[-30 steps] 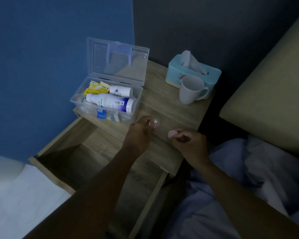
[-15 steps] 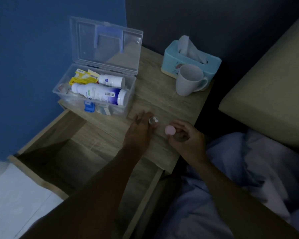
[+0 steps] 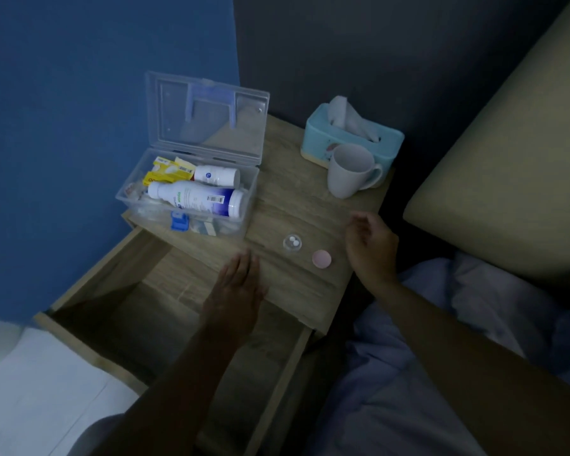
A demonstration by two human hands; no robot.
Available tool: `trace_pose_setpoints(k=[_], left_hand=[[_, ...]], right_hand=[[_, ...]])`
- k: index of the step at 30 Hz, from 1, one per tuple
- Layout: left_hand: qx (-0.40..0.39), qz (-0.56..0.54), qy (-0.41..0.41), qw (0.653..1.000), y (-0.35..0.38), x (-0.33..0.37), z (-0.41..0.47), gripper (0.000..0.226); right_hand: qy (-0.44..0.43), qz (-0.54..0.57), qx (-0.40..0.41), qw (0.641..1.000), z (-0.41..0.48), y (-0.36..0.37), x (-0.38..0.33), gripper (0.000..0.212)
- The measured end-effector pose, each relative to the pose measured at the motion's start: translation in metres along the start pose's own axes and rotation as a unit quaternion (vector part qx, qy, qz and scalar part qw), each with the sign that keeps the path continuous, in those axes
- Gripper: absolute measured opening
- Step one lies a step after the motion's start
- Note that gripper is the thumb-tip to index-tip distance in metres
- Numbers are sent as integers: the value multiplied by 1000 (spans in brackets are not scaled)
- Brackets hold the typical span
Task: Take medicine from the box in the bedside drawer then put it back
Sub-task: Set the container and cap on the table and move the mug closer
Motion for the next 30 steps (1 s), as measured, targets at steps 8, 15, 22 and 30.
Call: trace_pose_setpoints(k=[8, 15, 22, 30], left_hand=[[-67, 73, 9, 995, -8, 7, 10, 67], [-65, 74, 12, 995, -2, 3, 11, 67], [-53, 42, 5, 998, -2, 3, 12, 68], [-61, 50, -5, 997, -6, 6, 12, 68]], right_hand=[[-273, -103, 31, 956, 64, 9, -67, 28], [-177, -279, -143, 933, 114, 39, -50, 93], [-182, -317, -155, 918, 121, 48, -43, 106], [-192, -322, -166, 912, 108, 40, -80, 101]])
Point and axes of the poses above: each hand's wrist, its own z-axis towards the middle knuckle, its own y-axis out of the palm, x = y × z, the point moved 3 cm from there along z, towards the middle knuckle, and after that the axes turned 13 degrees about x, right-handed, at the moved point
